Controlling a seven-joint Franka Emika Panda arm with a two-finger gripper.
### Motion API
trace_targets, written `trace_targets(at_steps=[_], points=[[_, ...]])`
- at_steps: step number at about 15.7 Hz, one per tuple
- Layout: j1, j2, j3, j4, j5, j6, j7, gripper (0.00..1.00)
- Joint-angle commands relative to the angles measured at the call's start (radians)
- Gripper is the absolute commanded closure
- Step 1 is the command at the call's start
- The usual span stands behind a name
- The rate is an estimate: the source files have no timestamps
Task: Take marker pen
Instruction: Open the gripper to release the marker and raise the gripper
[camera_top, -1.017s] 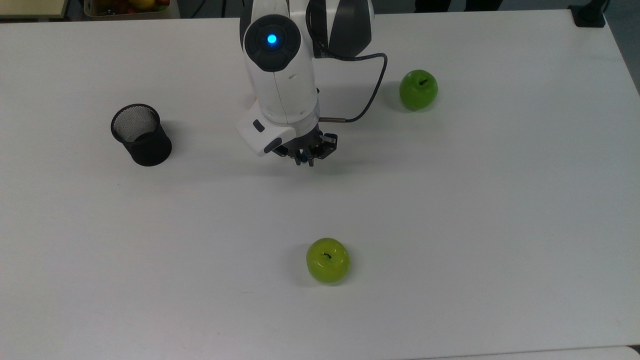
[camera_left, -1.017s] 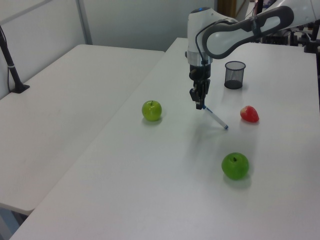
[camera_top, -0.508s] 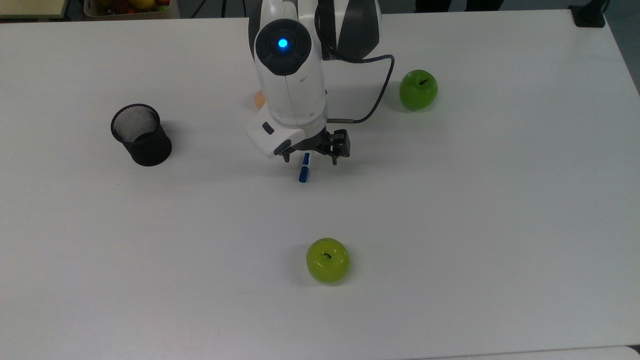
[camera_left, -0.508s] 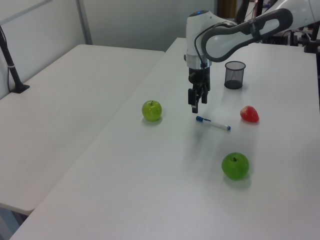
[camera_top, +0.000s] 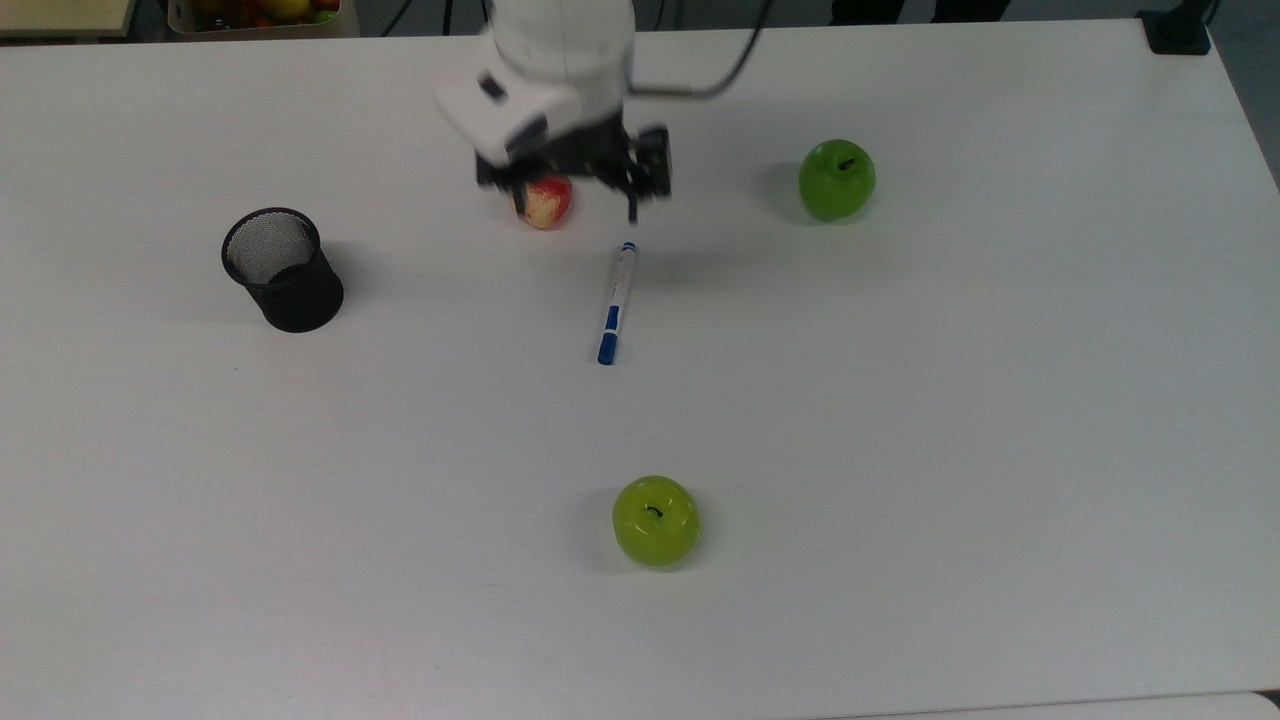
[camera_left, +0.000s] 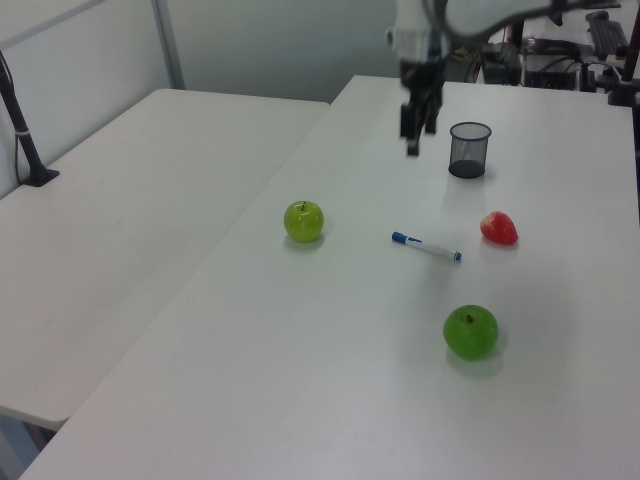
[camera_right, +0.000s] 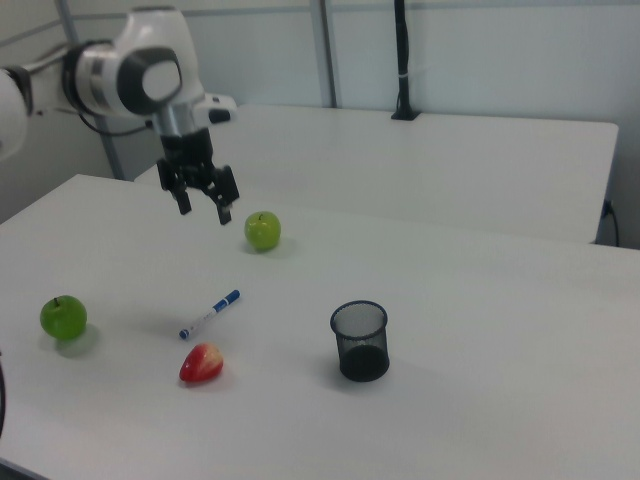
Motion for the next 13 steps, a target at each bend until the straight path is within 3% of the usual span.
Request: trace_targets(at_steps=[1,6,8,13], points=[[-0.049,-0.173,-0.008,-0.078,-0.017,-0.108,-0.108,0.0],[-0.115,-0.339,0.027,-0.195,-0.03,-0.123,-0.159,0.0],[-0.143,-0.352,0.063,-0.201,-0.058,-0.152,-0.159,0.0],[-0.135,-0.344,0.063,-0.195,-0.063,-0.154,-0.151,0.0]])
